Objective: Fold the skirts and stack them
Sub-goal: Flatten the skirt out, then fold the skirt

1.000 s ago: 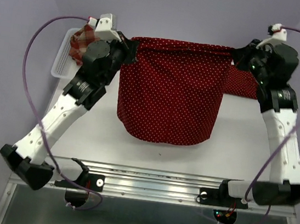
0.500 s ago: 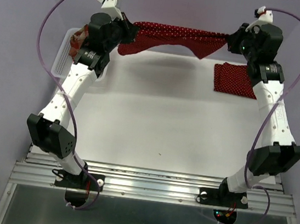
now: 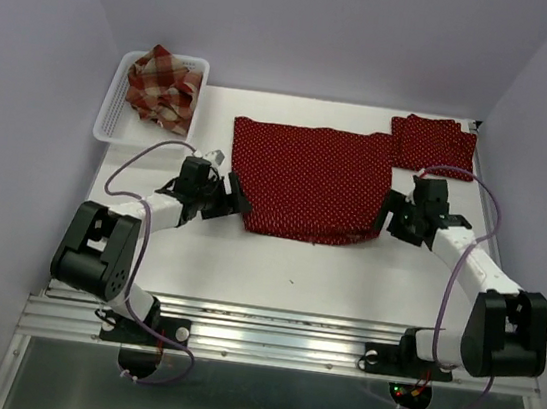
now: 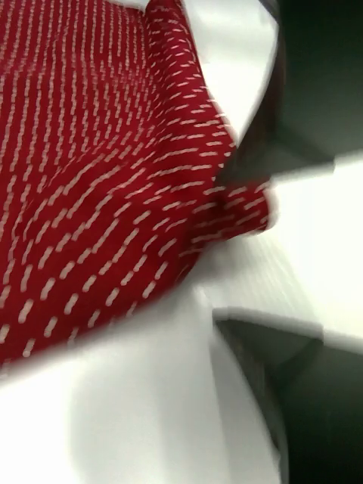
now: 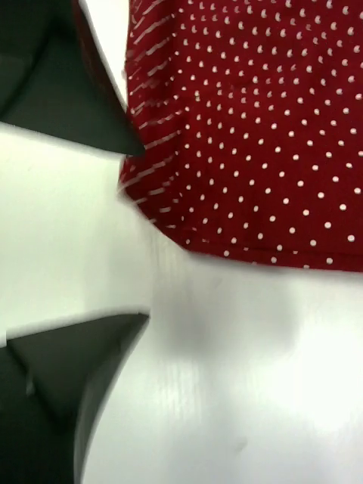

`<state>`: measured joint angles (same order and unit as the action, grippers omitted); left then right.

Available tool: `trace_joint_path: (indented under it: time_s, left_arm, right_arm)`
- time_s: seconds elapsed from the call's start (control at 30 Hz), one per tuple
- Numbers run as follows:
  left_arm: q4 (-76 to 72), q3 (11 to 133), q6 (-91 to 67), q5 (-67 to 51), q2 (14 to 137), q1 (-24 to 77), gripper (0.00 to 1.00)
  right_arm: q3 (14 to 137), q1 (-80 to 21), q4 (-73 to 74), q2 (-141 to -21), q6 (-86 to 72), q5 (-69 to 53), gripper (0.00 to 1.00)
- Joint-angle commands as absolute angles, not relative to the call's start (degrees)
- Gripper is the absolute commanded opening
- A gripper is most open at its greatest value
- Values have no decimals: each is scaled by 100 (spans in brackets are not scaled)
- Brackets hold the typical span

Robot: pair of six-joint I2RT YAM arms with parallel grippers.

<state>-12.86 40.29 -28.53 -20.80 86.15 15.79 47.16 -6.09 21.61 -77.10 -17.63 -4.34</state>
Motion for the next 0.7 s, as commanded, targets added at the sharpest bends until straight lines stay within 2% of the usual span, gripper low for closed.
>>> trace_joint_path:
  time_s: [0.0,0.1,0.27,0.67]
  left_arm:
    - [-1040,3928,-3111,-1725,7762,1713,99]
    - [-450,4139,-3199,-1048,6999,1898,99]
    - [-334,4534,-3199,-941,6785,1960,99]
    - [-360,6055,-2883,-1107,8841,1969,99]
  right_arm:
    - [4834,-492,2908,-6637,-2135,185,100]
    - [5062,-492,3024,-6137,-2162,-313,100]
    - [5309,-492,2839,-5959,-2144,-869,100]
    - [5036,-544,1872,-7127,-2434,-2100,100]
